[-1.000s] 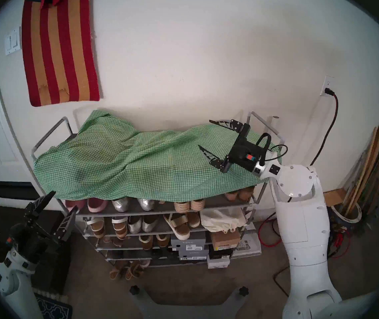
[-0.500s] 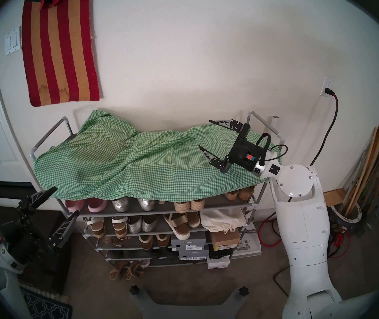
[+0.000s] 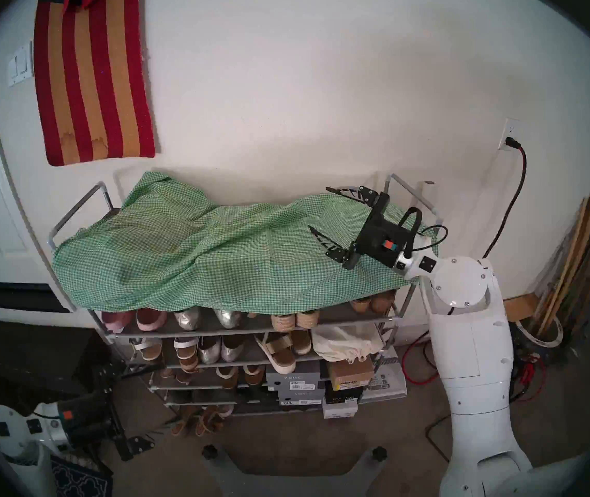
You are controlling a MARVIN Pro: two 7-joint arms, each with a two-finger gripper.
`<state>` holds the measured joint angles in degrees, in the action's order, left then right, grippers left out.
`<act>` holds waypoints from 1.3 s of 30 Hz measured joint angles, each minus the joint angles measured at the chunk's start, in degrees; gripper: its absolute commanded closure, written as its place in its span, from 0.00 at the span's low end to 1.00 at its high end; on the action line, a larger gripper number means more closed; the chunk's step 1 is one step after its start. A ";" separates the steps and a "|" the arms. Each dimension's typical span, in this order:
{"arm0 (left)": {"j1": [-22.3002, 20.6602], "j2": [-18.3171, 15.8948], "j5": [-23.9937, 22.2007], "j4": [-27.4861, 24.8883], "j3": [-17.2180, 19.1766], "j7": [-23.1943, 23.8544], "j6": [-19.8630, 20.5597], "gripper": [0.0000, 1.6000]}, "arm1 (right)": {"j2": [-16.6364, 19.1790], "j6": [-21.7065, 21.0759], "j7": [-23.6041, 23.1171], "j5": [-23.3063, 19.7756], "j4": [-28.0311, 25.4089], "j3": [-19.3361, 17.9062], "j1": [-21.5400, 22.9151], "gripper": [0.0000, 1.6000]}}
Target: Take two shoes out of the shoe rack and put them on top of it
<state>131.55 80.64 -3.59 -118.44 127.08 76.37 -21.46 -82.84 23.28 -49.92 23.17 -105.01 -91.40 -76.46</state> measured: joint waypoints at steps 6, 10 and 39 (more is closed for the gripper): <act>-2.08 0.08 10.31 5.38 -4.15 -3.13 -6.16 0.00 | 0.00 0.00 0.00 -0.01 0.00 0.00 0.00 0.00; -3.89 0.61 16.35 8.83 -6.24 -5.88 -9.63 0.00 | 0.00 0.00 0.00 -0.01 0.00 0.00 0.00 0.00; -23.53 9.13 47.97 25.28 -4.92 -36.68 -22.68 0.00 | 0.00 0.00 0.00 -0.01 0.00 0.00 0.00 0.00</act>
<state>108.02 89.78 44.38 -93.16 122.16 39.69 -44.14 -82.84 23.28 -49.91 23.15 -105.01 -91.39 -76.46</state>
